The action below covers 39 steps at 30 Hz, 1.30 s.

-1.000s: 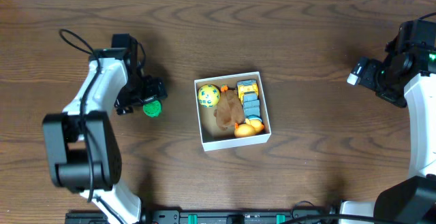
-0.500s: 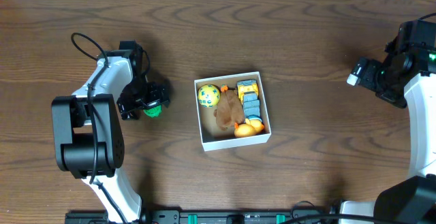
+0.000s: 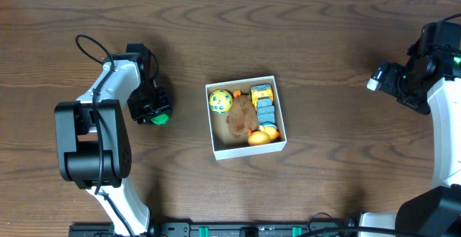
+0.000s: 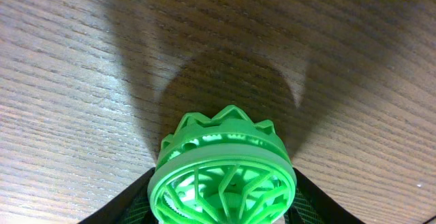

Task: Pack container
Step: 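Move the left gripper down onto the green round toy, then grasp the green round toy and lift it with the left gripper, then lower the green toy into the box's front-left corner and release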

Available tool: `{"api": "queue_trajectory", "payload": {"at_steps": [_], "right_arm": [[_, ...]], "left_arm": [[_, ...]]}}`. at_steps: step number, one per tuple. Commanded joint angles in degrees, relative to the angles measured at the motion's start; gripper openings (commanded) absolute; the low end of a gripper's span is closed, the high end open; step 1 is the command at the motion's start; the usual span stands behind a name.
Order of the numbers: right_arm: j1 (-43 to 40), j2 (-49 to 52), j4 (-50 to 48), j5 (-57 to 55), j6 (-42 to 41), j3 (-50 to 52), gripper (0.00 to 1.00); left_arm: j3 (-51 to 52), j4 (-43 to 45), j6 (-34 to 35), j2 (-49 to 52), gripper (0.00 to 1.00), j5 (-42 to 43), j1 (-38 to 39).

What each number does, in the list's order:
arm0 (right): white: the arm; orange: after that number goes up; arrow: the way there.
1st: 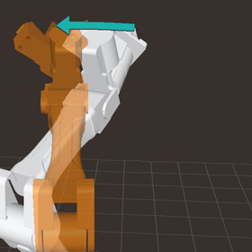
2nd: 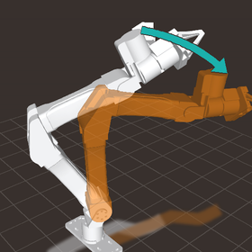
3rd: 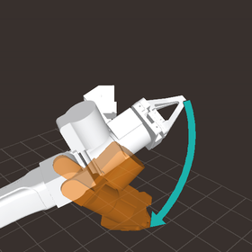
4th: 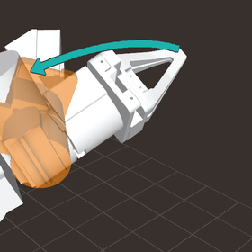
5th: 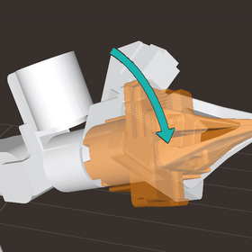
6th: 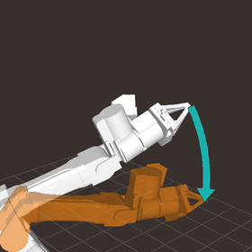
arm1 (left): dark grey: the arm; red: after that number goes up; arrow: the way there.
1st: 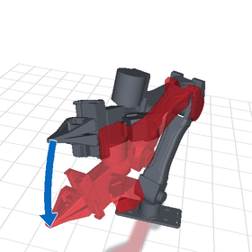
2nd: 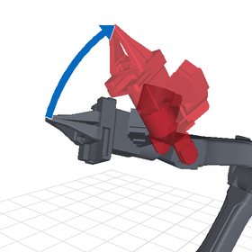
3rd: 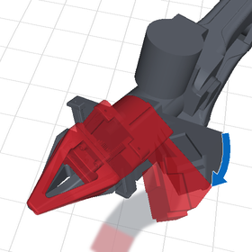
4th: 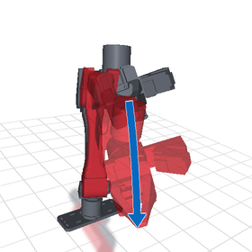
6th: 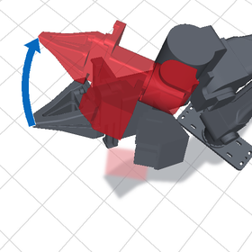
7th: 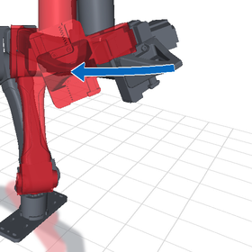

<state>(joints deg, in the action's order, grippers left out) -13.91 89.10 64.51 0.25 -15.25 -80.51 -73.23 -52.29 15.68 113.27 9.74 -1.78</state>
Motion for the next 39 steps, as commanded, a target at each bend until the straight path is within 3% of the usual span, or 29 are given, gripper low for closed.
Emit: {"api": "queue_trajectory", "payload": {"at_steps": [1, 7, 15, 23, 32, 39], "right_arm": [[0.09, -0.98, 0.00, -0.02, 0.79, 0.07, 0.99], [0.11, -0.98, -0.02, -0.02, 0.79, 0.07, 0.99], [0.09, -0.98, -0.04, -0.02, 0.79, 0.07, 0.99], [0.11, -0.98, 0.02, -0.02, 0.79, 0.07, 0.99], [0.11, -0.98, 0.04, -0.02, 0.81, 0.07, 0.99], [0.09, -0.98, 0.09, 0.00, 0.79, 0.07, 0.99]], "left_arm": [[0.61, -0.28, 0.09, 0.57, 0.45, -0.28, -0.02], [-1.20, -1.66, 0.04, -1.51, 0.32, -0.20, 0.00], [-6.10, -4.39, -0.48, -13.27, 0.27, 0.39, 3.26], [-6.73, -1.75, -1.01, -27.23, 0.26, 0.35, 16.39], [-3.13, -3.76, -1.01, -26.67, 0.25, -1.95, 33.77], [3.93, -4.44, -0.50, -25.99, 0.25, -5.25, 37.97]]}}
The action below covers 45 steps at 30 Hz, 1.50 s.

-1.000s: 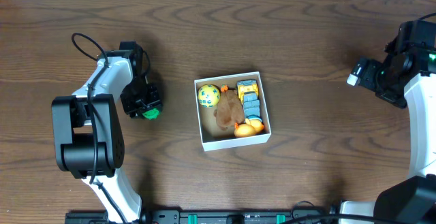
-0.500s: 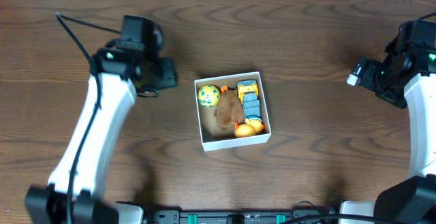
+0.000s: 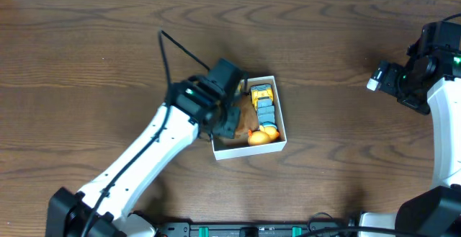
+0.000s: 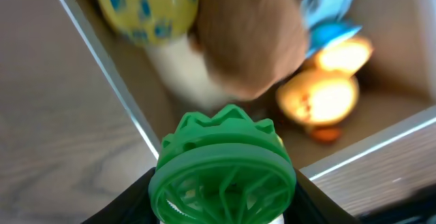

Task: Pack container
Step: 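Lower the green toy into the box's front-left corner and release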

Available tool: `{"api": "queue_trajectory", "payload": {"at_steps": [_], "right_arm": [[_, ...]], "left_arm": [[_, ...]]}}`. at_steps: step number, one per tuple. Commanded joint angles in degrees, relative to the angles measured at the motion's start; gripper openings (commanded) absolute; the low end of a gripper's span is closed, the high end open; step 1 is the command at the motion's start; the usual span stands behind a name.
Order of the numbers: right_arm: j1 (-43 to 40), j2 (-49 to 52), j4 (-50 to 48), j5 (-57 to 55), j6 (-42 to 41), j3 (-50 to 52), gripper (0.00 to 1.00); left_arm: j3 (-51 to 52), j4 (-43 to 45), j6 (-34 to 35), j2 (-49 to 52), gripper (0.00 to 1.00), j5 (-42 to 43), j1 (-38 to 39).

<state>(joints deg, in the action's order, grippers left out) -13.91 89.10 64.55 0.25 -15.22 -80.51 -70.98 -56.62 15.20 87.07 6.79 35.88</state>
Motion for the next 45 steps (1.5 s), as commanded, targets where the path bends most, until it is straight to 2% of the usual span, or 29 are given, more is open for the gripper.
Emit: {"api": "queue_trajectory", "payload": {"at_steps": [1, 21, 22, 24, 25, 27, 30, 35, 41, 45], "right_arm": [[0.09, -0.98, 0.02, 0.00, 0.76, 0.07, 0.99], [0.09, -0.98, -0.02, -0.02, 0.76, 0.07, 0.99], [0.09, -0.98, 0.00, 0.00, 0.76, 0.07, 0.99], [0.09, -0.98, 0.04, 0.00, 0.79, 0.07, 0.99], [0.09, -0.98, 0.09, -0.02, 0.79, 0.07, 0.99], [0.09, -0.98, 0.17, -0.02, 0.79, 0.07, 0.99], [0.09, -0.98, 0.17, -0.02, 0.81, 0.07, 0.99], [0.09, -0.98, 0.20, 0.00, 0.96, 0.07, 0.99], [0.11, -0.98, 0.20, 0.00, 0.94, 0.07, 0.99], [1.07, -1.05, 0.15, -0.02, 0.98, 0.07, 0.99]], "left_arm": [[2.64, -0.02, -0.07, 0.20, 0.25, -2.32, 0.48], [3.80, 4.72, -0.07, 0.22, 0.26, -1.62, 2.82], [3.80, 4.90, -0.07, 0.22, 0.29, -1.64, 3.21], [3.80, 5.09, -0.07, 0.22, 0.54, -1.64, 3.89], [3.80, 5.07, -0.07, 0.22, 0.64, -1.64, 4.09], [3.80, 5.07, -0.09, 0.22, 0.68, -1.64, 4.07], [3.80, 5.07, -0.07, 0.22, 0.85, -1.66, 4.07], [3.69, 5.03, -0.09, 0.02, 0.86, -2.27, 4.04], [3.45, 4.85, -0.07, -3.61, 0.87, -9.18, 3.61], [3.45, 4.87, -0.11, -8.09, 0.90, -15.32, 0.57]]}}
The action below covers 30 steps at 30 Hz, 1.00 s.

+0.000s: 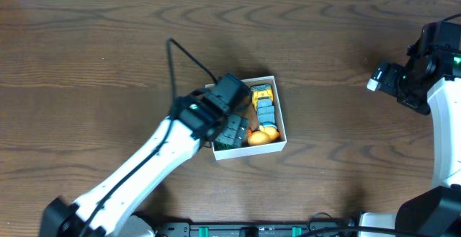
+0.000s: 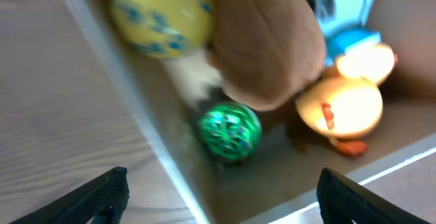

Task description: Pack container

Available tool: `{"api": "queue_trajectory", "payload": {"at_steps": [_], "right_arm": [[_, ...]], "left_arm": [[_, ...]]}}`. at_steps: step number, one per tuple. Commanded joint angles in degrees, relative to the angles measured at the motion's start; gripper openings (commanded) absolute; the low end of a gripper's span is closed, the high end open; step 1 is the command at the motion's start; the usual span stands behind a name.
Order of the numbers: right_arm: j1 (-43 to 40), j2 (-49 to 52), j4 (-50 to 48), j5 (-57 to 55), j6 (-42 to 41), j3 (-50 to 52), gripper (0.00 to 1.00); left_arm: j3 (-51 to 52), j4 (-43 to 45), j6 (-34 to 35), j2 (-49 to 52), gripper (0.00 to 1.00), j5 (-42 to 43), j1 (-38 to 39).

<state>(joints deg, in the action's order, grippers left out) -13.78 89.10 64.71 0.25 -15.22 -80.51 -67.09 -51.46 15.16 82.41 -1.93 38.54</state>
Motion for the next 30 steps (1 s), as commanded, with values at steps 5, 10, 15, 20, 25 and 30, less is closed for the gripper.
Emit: {"api": "queue_trajectory", "payload": {"at_steps": [5, 10, 15, 20, 25, 30], "right_arm": [[6.34, -1.51, -1.09, -4.52, 1.70, 0.04, 0.99], [13.68, -2.05, -8.22, -6.88, 1.60, 0.04, 0.99], [17.64, -1.99, -19.96, -6.75, 1.60, 0.04, 0.99], [17.86, -2.05, -25.18, -6.69, 1.92, 0.04, 0.99], [17.81, -3.21, -20.20, -7.85, -0.22, 0.04, 0.99], [17.97, -7.39, -15.10, -12.46, -0.35, 0.07, 0.98]], "left_arm": [[-0.44, 0.70, -0.76, -8.70, 0.98, -10.36, -10.84], [-0.44, 4.00, -1.27, -10.43, 0.98, -10.32, -22.71], [-0.44, 6.82, -1.09, -9.42, 0.98, -10.34, -31.30], [-0.42, 9.38, -1.11, -9.31, 0.98, -10.34, -33.40], [-0.44, 9.05, -1.84, -10.43, 0.98, -10.29, -33.40], [-0.42, 6.45, -2.01, -15.87, 0.98, -7.23, -33.38]]}}
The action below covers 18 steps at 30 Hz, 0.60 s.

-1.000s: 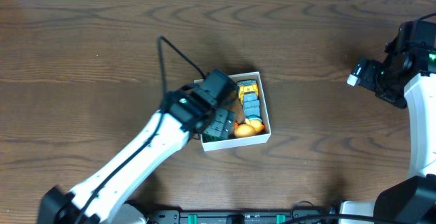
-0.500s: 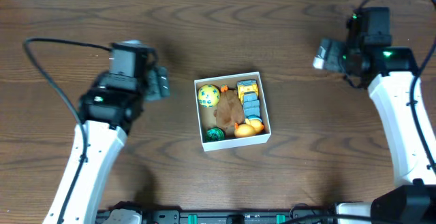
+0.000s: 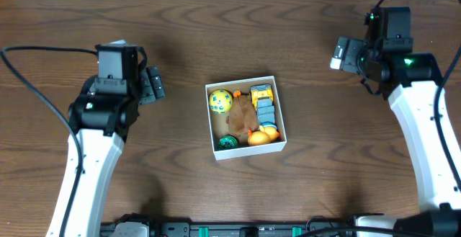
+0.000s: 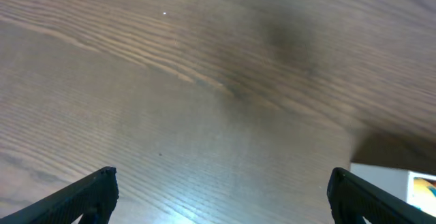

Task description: Pack container

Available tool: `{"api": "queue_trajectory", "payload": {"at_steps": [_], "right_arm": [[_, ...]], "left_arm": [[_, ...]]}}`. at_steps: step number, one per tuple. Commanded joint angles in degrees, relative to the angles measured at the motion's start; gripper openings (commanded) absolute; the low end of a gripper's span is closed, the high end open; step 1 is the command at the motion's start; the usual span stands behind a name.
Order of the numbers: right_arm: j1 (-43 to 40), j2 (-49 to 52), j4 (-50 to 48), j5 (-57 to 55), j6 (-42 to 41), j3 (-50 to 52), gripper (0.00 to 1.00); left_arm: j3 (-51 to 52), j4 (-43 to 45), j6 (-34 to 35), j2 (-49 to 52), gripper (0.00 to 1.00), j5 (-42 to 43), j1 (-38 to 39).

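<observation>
The white box (image 3: 282, 116) sits mid-table and holds a yellow ball (image 3: 220, 101), a brown plush (image 3: 240, 113), a yellow-and-blue toy vehicle (image 3: 263, 101), a yellow duck (image 3: 263, 135) and a green lattice ball (image 3: 228, 142) in its near left corner. My left gripper (image 3: 153, 86) hovers left of the box, open and empty. In the left wrist view its fingertips (image 4: 92, 193) stand wide apart over bare wood, with the box corner (image 4: 398, 176) at the right edge. My right gripper (image 3: 340, 52) hangs at the back right, away from the box; its jaws are not readable.
Dark wood table (image 3: 346, 165) all round the box. Black cables loop off both arms near the left and top right edges.
My left gripper has left the box's near left corner and now hangs open over bare table to the left. The right arm has shifted from the far right edge inward and toward the back.
First my left gripper was shut on the green ball at the table's left. Then it held the ball over the box. Then it was open, with the ball lying in the box's near left corner. Now the ball stays there and the gripper is clear.
</observation>
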<state>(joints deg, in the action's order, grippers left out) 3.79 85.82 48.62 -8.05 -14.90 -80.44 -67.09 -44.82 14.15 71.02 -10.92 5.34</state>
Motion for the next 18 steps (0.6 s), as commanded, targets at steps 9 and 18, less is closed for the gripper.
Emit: {"api": "queue_trajectory", "payload": {"at_steps": [9, 18], "right_arm": [[4.48, -19.32, 2.75, -10.78, -3.34, 6.36, 0.98], [9.05, -43.43, 1.42, -15.08, -4.76, 25.09, 0.96]], "left_arm": [[3.52, -1.84, -4.72, -21.70, 0.98, 8.39, -0.13], [15.56, -2.93, -3.69, -42.62, 0.98, 8.39, -0.13]]}}
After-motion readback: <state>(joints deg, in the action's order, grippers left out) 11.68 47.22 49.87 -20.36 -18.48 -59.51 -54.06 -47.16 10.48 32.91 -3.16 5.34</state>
